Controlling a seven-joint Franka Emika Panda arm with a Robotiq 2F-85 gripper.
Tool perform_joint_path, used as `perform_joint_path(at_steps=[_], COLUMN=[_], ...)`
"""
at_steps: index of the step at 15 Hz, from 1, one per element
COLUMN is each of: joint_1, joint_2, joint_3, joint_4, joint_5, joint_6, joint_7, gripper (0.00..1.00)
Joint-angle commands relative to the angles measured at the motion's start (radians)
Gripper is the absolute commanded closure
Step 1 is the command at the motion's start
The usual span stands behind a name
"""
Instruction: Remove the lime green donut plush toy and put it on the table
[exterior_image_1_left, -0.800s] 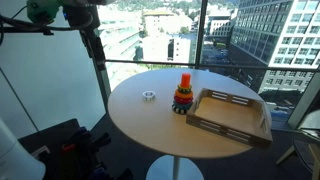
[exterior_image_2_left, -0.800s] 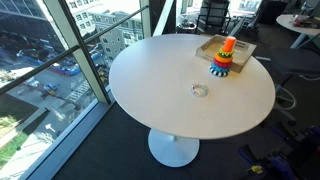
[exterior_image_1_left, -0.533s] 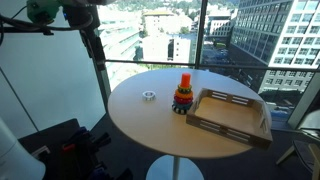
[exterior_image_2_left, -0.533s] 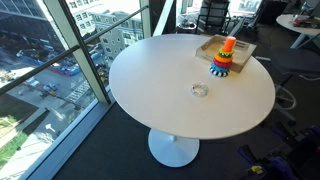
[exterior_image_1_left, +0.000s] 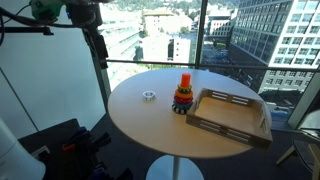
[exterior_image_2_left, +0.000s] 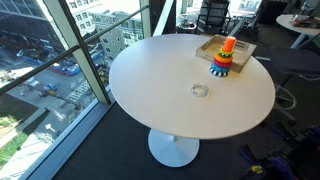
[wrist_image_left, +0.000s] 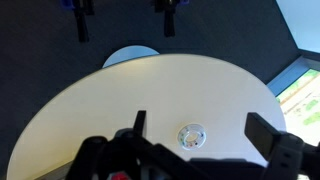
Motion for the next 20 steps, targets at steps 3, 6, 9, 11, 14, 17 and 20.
perform_joint_path(at_steps=[3, 6, 9, 11, 14, 17, 20], joint_1=[-0.022, -0.026, -0.035, -0.045, -0.066, -0.095, -0.115], joint_2=[0.107, 0.17, 0.252, 0.308, 0.385, 0.46, 0.53], joint_3=[0.038, 0.048, 0.061, 0.067, 0.068, 0.066, 0.066], joint_4=[0.09, 0.145, 0.202, 0.248, 0.318, 0.384, 0.445], joint_5=[0.005, 0.0, -0.003, -0.008, -0.018, -0.038, -0.073], joint_6=[0.073, 0.091, 0.115, 0.117, 0.098, 0.094, 0.097], joint_7=[0.045, 0.074, 0.106, 0.129, 0.167, 0.205, 0.219], gripper=[0.0, 0.0, 0.0, 0.0, 0.0, 0.0, 0.0])
